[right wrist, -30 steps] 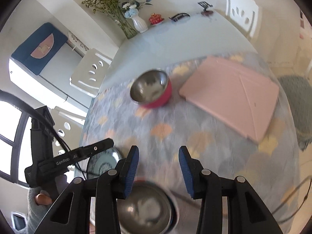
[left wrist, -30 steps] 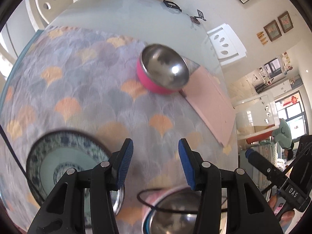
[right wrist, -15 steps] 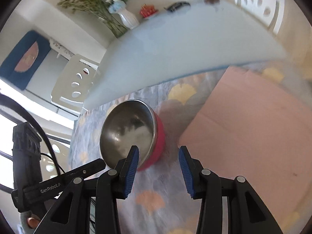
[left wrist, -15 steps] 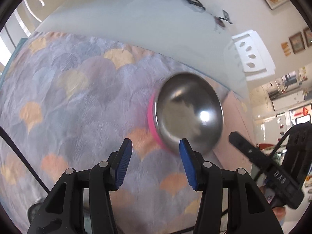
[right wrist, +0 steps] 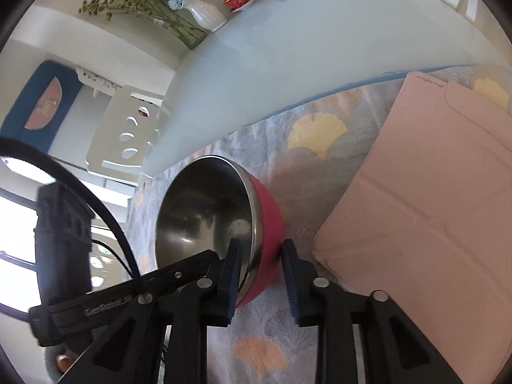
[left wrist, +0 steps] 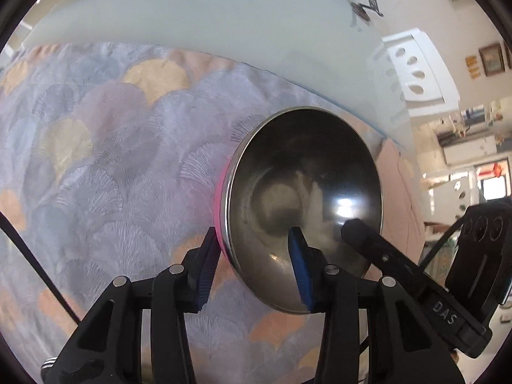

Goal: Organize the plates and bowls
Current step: 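Move the right gripper to the red steel bowl and grasp its rim, then lift the red steel bowl, lower it into the blue bowl, open right gripper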

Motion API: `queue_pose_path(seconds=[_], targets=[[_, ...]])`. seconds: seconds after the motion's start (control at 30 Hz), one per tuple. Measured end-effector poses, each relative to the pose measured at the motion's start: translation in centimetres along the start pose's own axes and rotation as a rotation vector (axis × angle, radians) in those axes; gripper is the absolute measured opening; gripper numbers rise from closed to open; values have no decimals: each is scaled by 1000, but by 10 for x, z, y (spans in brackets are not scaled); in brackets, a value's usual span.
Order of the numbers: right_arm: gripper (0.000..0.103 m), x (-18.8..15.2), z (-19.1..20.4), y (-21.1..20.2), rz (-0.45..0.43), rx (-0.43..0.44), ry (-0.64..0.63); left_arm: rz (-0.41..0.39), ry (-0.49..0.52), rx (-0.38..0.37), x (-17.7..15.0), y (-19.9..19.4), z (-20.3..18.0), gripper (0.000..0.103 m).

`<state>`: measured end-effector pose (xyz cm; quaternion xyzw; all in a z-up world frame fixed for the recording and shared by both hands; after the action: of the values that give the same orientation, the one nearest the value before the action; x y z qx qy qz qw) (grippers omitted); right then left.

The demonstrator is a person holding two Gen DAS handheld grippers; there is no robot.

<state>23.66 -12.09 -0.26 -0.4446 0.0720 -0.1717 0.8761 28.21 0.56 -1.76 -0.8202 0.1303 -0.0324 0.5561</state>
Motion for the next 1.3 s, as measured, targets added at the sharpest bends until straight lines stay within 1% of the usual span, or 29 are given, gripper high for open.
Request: queue_pose_path(seconds=[0.07, 0.17, 0.27, 0.37, 0.47, 0.57, 0.67, 0.77, 0.9, 1.1, 1.3], targets=[[21, -5, 4, -5, -3, -25, -8, -14, 13, 0, -6, -7, -5, 39], [21, -15, 12, -20, -17, -21, -13, -35, 8, -29, -20, -23, -7, 39], [21, -31, 24, -35, -21, -13, -15, -63, 21, -34, -38, -41, -11, 39], [21, -52, 35, -48, -16, 1, -19, -95, 41, -24, -55, -59, -14, 40], [21, -75, 47, -60, -11, 5, -28, -126, 56, -42, -76, -77, -17, 46], [21, -103, 56, -69, -5, -3, -39, -169, 83, -20, -101, -94, -19, 46], [21, -130, 63, -76, -11, -14, -44, -184, 103, -22, -116, -101, -25, 46], [21, -153, 67, -81, -11, -5, -34, -195, 113, -35, -128, -101, -31, 46], [21, -183, 71, -89, -22, -8, -30, -197, 128, -51, -156, -101, -31, 47], [21, -221, 73, -98, -22, -4, 3, -180, 148, -68, -194, -96, -29, 47], [21, -268, 66, -97, -5, 9, 56, -159, 129, -74, -232, -82, -26, 47]])
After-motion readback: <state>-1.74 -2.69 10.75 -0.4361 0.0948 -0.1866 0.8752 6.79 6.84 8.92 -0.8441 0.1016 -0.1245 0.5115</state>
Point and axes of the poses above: each gripper's, at about its wrist camera, not at the fingertips, and y roughly the way its jaws point, z to its left, x to its top, the point moved 5 cm from there along y, roughly the way its jaws point, and after that the axes turned 14 degrees about z, right-handed, at the moved point
